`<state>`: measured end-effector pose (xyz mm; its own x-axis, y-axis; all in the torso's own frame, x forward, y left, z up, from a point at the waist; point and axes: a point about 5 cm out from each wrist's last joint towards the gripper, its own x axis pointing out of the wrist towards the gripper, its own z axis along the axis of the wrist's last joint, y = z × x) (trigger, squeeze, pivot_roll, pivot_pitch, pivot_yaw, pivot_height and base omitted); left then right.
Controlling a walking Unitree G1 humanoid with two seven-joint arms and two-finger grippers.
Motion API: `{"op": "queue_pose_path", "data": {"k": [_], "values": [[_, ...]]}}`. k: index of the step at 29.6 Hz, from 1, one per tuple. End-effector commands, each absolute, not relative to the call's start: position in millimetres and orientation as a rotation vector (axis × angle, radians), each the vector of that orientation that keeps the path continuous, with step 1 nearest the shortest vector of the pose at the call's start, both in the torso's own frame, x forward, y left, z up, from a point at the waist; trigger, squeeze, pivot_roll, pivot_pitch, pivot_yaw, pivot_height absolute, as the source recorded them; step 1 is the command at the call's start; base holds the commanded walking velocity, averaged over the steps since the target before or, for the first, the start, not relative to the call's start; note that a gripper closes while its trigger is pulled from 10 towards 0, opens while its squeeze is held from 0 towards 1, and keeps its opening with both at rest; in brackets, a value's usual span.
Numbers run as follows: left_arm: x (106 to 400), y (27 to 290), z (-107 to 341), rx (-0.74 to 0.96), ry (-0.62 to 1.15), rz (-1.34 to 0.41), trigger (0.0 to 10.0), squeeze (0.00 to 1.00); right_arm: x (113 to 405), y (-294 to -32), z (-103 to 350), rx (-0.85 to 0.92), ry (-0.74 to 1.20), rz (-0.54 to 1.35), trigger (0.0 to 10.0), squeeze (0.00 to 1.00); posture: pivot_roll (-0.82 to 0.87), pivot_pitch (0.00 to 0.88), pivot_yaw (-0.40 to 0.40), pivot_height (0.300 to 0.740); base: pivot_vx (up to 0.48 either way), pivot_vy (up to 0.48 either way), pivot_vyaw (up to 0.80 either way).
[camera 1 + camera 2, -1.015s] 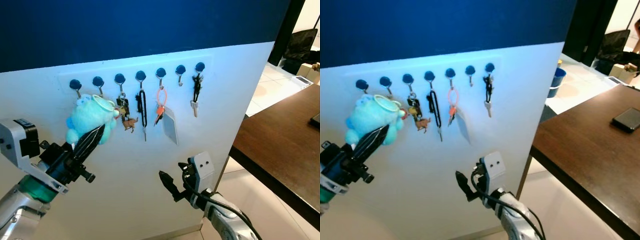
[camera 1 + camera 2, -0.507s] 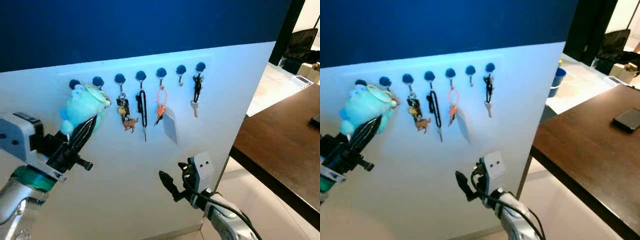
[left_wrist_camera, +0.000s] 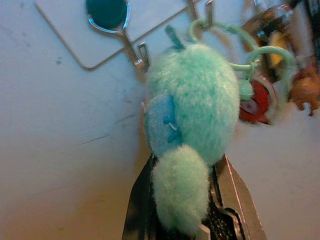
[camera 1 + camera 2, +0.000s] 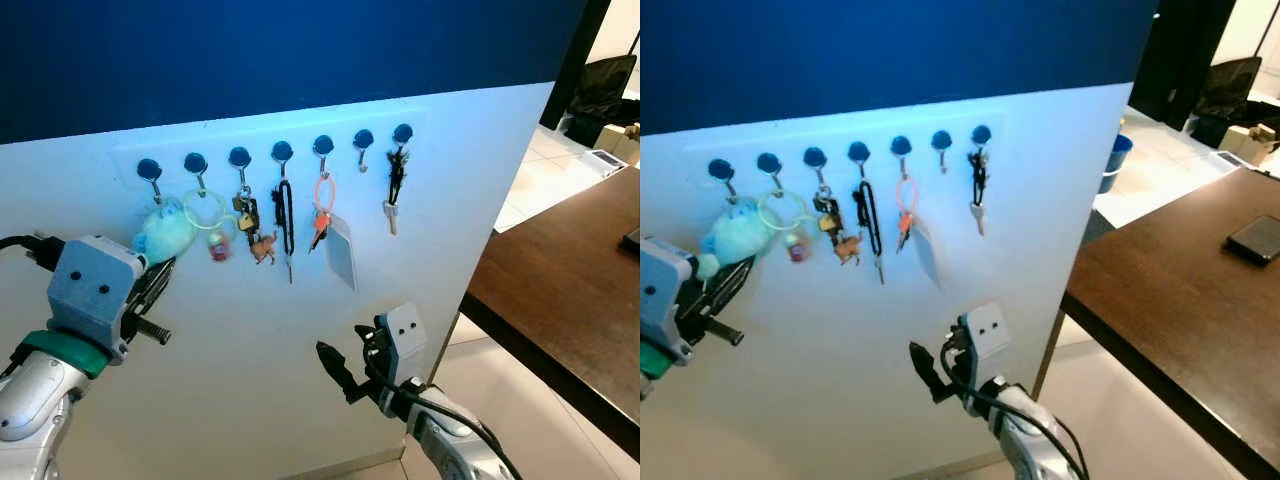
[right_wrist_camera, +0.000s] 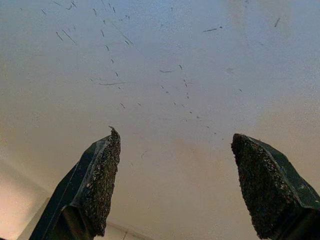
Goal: Hang keys on a hook
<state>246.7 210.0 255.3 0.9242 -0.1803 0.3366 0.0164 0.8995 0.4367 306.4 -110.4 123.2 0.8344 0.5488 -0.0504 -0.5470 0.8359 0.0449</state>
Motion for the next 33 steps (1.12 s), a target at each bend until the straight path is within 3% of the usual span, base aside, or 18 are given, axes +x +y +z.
{"op": "queue_pose_path", "data": {"k": [1,6,12,22,27,33], "values": [[249,220,252,0.483,-0.343,-0.036,10.0,0.00,305,-109,118,0.025,0.079,0.584,10.0,0.00,-0.20,0.071,0.126,0.740,0.000,0.000,0.00],[251,226,241,0.516,-0.267,-0.015,10.0,0.00,305,-109,118,0.025,0.081,0.583,10.0,0.00,-0.20,0.071,0.126,0.740,0.000,0.000,0.00],[245,223,216,0.624,-0.124,-0.109,10.0,0.00,304,-109,118,0.024,0.082,0.585,10.0,0.00,-0.20,0.074,0.124,0.740,0.000,0.000,0.00],[245,212,211,0.634,-0.140,-0.180,10.0,0.00,304,-110,118,0.023,0.081,0.585,10.0,0.00,-0.20,0.074,0.124,0.740,0.000,0.000,0.00],[241,194,227,0.393,-0.320,-0.247,10.0,0.00,305,-110,120,0.032,0.070,0.577,10.0,0.00,-0.19,0.071,0.126,0.740,0.000,0.000,0.00],[237,183,227,0.311,-0.349,-0.316,10.0,0.00,301,-106,125,0.071,0.047,0.641,10.0,0.00,-0.20,0.069,0.129,0.740,0.000,0.000,0.00]]}}
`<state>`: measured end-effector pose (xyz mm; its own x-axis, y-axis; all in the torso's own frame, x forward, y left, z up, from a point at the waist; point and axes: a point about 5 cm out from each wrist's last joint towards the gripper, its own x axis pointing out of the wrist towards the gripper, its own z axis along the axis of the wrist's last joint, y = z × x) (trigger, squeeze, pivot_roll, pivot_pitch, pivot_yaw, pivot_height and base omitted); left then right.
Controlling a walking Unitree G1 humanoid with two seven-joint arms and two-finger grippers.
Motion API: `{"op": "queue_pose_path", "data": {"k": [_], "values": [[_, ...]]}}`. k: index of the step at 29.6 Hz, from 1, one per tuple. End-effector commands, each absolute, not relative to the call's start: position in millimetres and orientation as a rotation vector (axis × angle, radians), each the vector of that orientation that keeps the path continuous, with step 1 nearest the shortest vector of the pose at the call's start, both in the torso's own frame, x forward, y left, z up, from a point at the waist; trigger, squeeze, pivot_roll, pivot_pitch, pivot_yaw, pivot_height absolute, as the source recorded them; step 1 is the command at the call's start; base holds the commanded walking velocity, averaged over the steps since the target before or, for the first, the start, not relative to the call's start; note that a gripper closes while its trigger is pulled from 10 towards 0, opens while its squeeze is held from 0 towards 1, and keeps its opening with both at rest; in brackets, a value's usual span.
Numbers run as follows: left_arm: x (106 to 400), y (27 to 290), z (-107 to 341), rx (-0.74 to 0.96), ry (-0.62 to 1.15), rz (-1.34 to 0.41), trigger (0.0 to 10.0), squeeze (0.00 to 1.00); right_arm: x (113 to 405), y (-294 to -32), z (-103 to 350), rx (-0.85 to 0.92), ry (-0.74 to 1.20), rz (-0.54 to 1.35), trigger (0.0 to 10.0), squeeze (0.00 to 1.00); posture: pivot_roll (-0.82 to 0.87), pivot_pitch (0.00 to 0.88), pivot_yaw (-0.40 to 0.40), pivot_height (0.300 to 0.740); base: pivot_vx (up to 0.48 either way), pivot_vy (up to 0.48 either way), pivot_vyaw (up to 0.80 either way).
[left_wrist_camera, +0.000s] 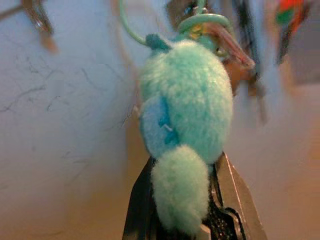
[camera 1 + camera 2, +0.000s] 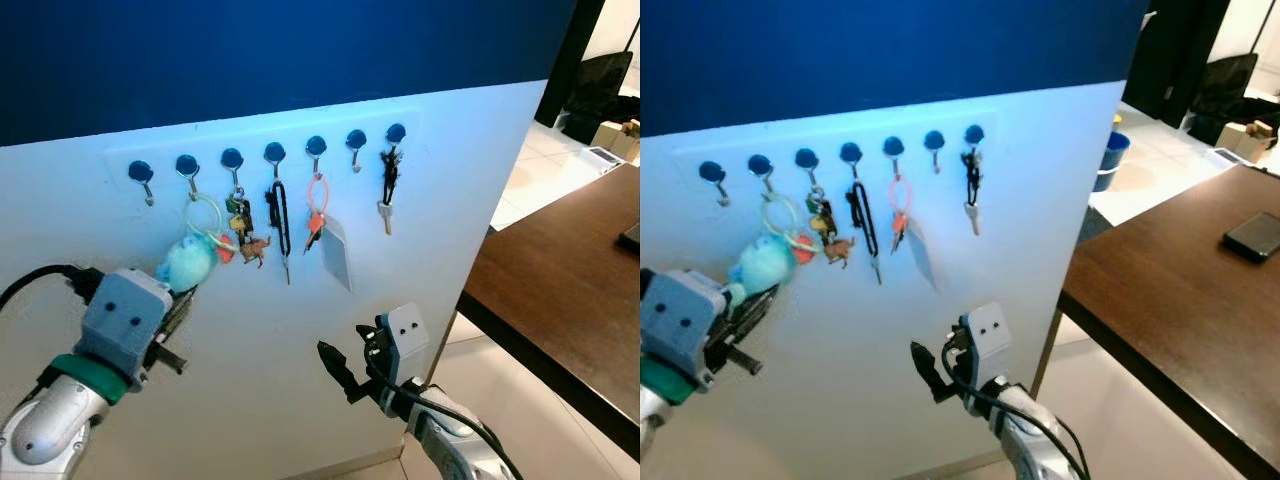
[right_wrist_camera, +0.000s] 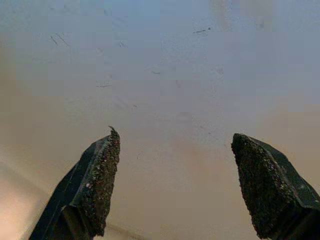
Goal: Hang keys on a hook
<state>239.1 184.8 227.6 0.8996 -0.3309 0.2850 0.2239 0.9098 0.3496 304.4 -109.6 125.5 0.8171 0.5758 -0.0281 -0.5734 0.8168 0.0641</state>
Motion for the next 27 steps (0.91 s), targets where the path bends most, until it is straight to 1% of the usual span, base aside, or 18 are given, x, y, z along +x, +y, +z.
{"op": "queue_pose_path", "data": {"k": [1,2,3,4,5,6,7,8,10,11,13,16,18,23,24,27], "values": [[235,180,224,0.308,-0.341,-0.338,10.0,0.00,298,-104,127,0.089,0.041,0.689,10.0,0.00,-0.20,0.069,0.129,0.740,0.000,0.000,0.00],[235,180,224,0.308,-0.341,-0.338,10.0,0.00,298,-104,127,0.089,0.041,0.689,10.0,0.00,-0.20,0.069,0.129,0.740,0.000,0.000,0.00],[235,178,221,0.328,-0.325,-0.357,10.0,0.00,291,-98,128,0.081,0.039,0.792,10.0,0.00,-0.20,0.069,0.129,0.740,0.000,0.000,0.00],[235,178,221,0.328,-0.325,-0.357,10.0,0.00,291,-98,128,0.081,0.039,0.792,10.0,0.00,-0.20,0.069,0.129,0.740,0.000,0.000,0.00],[236,178,217,0.354,-0.307,-0.363,10.0,0.00,284,-92,139,0.070,-0.022,0.895,10.0,0.00,-0.20,0.073,0.135,0.740,0.000,0.000,0.00],[236,178,217,0.354,-0.307,-0.363,10.0,0.00,284,-92,139,0.070,-0.022,0.895,10.0,0.00,-0.20,0.073,0.135,0.740,0.000,0.000,0.00],[237,178,215,0.369,-0.298,-0.365,10.0,0.00,280,-89,147,0.059,-0.067,0.956,10.0,0.00,-0.20,0.073,0.135,0.740,0.000,0.000,0.00],[237,178,215,0.369,-0.298,-0.365,10.0,0.00,280,-89,147,0.059,-0.067,0.956,10.0,0.00,-0.20,0.073,0.135,0.740,0.000,0.000,0.00],[239,178,212,0.386,-0.284,-0.370,10.0,0.00,277,-84,173,0.103,-0.192,1.002,10.0,0.00,-0.20,0.073,0.135,0.740,0.000,0.000,0.00],[239,178,212,0.386,-0.284,-0.370,10.0,0.00,277,-84,173,0.103,-0.192,1.002,10.0,0.00,-0.20,0.073,0.135,0.740,0.000,0.000,0.00],[240,176,210,0.388,-0.278,-0.384,10.0,0.00,277,-81,190,0.152,-0.261,1.004,10.0,0.00,-0.21,0.073,0.134,0.740,0.000,0.000,0.00],[240,176,210,0.388,-0.278,-0.384,10.0,0.00,277,-81,190,0.152,-0.261,1.004,10.0,0.00,-0.21,0.073,0.134,0.740,0.000,0.000,0.00],[241,176,209,0.377,-0.274,-0.391,10.0,0.00,279,-80,200,0.192,-0.303,0.984,10.0,0.00,-0.21,0.073,0.140,0.740,0.000,0.000,0.00],[242,177,209,0.335,-0.265,-0.400,10.0,0.00,281,-81,204,0.227,-0.325,0.955,10.0,0.00,-0.20,0.071,0.144,0.740,0.000,0.000,0.00],[242,176,210,0.308,-0.265,-0.409,10.0,1.00,281,-81,203,0.229,-0.324,0.955,10.0,0.00,-0.20,0.071,0.144,0.740,0.000,0.000,0.00],[242,176,211,0.306,-0.272,-0.410,10.0,1.00,280,-82,203,0.230,-0.321,0.957,10.0,0.00,-0.20,0.071,0.144,0.740,0.000,0.000,0.00]]}}
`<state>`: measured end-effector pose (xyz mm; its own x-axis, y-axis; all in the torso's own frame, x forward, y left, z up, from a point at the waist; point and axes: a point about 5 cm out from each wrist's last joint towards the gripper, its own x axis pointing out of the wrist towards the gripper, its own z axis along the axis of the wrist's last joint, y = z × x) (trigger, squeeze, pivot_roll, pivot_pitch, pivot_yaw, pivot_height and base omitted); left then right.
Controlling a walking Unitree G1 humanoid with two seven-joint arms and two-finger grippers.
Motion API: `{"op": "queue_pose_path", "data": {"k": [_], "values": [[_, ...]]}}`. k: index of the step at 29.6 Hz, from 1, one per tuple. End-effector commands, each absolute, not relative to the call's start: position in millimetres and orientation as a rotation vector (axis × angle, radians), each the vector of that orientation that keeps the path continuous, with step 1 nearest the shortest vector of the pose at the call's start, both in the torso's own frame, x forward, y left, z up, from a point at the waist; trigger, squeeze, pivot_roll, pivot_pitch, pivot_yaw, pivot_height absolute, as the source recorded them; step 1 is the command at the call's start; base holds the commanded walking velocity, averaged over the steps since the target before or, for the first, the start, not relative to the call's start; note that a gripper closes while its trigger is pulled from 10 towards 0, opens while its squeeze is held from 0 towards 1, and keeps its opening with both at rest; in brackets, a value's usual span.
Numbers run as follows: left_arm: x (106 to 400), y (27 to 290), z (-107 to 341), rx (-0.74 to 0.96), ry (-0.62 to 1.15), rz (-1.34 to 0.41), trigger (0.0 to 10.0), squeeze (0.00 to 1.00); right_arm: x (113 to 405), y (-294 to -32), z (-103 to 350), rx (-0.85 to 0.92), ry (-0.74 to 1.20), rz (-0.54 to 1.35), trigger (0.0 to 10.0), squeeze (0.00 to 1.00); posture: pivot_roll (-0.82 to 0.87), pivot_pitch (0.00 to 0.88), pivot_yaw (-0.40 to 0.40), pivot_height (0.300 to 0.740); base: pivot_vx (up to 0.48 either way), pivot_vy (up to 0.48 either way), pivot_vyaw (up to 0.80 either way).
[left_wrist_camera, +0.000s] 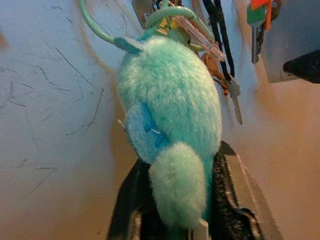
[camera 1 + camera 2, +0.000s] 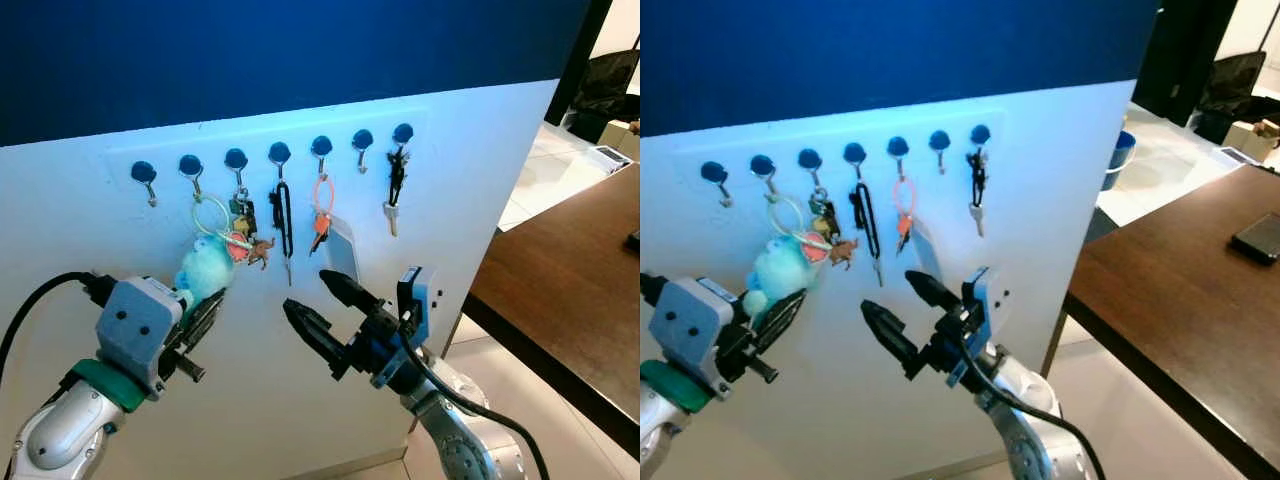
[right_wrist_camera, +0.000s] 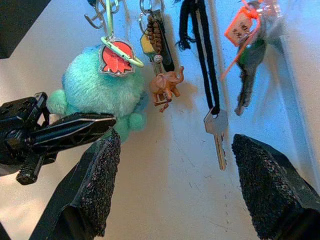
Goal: Hang keys on a hook
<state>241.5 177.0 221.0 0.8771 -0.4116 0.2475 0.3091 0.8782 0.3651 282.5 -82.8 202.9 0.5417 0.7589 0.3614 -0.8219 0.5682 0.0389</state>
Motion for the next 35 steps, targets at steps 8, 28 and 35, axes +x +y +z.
{"op": "queue_pose_path", "data": {"k": [8,28,35], "values": [[232,177,207,0.286,-0.264,-0.437,10.0,0.00,280,-83,195,0.223,-0.276,0.961,10.0,0.00,-0.19,0.073,0.135,0.740,0.000,0.000,0.00],[216,219,111,0.156,0.103,0.006,10.0,0.00,283,-117,118,0.094,0.031,0.630,10.0,0.00,-0.18,0.071,0.129,0.740,0.000,0.000,0.00],[215,212,97,0.101,0.139,0.292,10.0,0.00,278,-133,102,0.049,0.065,0.371,10.0,0.00,-0.17,0.058,0.125,0.740,0.000,0.000,0.00]]}}
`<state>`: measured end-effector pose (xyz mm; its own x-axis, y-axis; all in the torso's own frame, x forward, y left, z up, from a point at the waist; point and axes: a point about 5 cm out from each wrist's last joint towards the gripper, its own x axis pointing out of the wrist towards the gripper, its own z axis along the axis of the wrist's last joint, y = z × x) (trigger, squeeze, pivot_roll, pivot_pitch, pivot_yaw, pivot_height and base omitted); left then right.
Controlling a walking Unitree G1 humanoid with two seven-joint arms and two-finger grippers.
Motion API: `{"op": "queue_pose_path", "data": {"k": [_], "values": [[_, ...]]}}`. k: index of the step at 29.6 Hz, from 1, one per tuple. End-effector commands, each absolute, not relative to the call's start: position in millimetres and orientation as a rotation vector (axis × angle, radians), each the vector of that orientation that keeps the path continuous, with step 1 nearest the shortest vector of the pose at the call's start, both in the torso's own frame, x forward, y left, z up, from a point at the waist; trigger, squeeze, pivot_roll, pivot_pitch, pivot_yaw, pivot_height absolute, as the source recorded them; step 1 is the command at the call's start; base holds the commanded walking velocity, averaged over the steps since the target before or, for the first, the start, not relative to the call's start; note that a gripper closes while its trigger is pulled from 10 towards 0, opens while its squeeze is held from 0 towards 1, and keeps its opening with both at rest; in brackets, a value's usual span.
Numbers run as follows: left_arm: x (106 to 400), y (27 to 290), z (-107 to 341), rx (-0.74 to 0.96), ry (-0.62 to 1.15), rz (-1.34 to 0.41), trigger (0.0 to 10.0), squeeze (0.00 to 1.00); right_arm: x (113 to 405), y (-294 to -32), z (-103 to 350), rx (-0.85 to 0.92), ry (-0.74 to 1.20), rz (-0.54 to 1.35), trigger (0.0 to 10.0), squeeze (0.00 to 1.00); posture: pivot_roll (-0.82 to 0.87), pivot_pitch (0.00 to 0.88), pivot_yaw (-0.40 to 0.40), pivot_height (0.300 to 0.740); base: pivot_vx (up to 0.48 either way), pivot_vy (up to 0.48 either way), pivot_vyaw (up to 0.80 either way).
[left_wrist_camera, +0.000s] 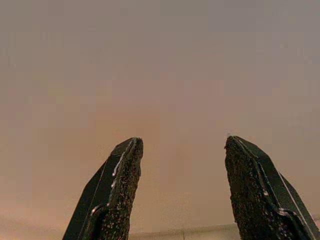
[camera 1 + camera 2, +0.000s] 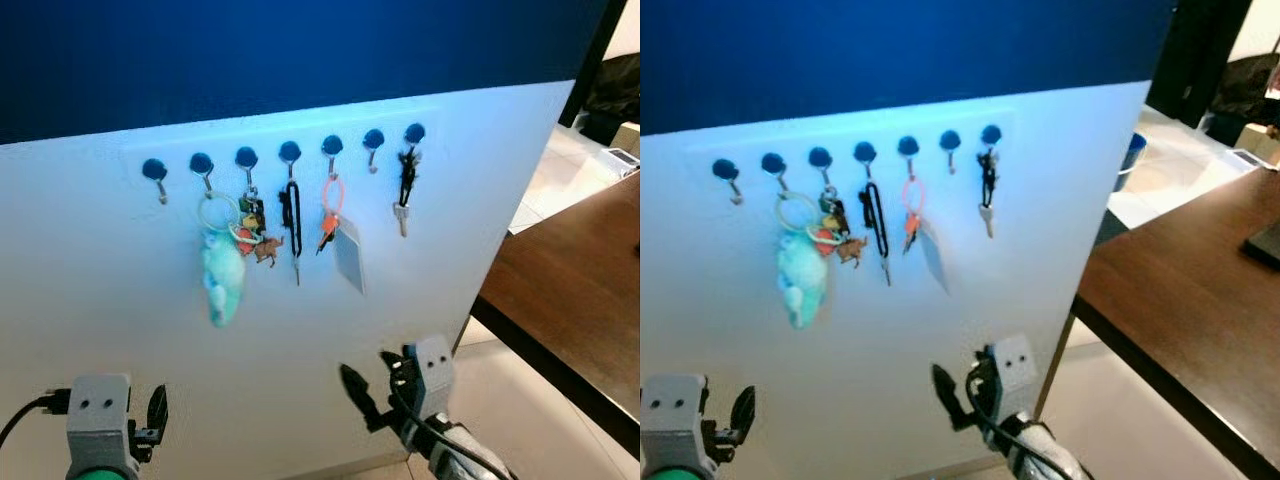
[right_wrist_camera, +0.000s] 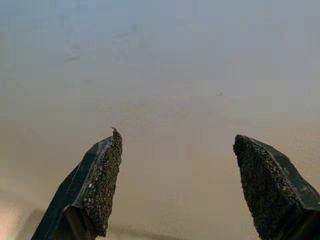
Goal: Hang keys on a hook
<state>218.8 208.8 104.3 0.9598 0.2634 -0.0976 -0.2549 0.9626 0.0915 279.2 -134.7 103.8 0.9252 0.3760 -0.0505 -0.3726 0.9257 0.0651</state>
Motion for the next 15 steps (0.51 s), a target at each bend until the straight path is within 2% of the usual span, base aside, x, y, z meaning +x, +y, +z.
{"op": "queue_pose_path", "data": {"k": [1,5,15], "values": [[216,211,97,0.106,0.128,0.309,10.0,0.00,278,-134,101,0.037,0.069,0.347,10.0,0.00,-0.17,0.058,0.125,0.740,0.000,0.000,0.00],[221,201,104,0.070,0.035,0.238,10.0,0.00,274,-147,96,0.048,0.076,0.273,10.0,0.00,-0.19,0.053,0.131,0.740,0.000,0.000,0.00],[223,184,103,0.034,0.019,0.178,10.0,0.00,273,-144,93,0.055,0.080,0.301,10.0,0.00,-0.19,0.043,0.122,0.740,0.000,0.000,0.00]]}}
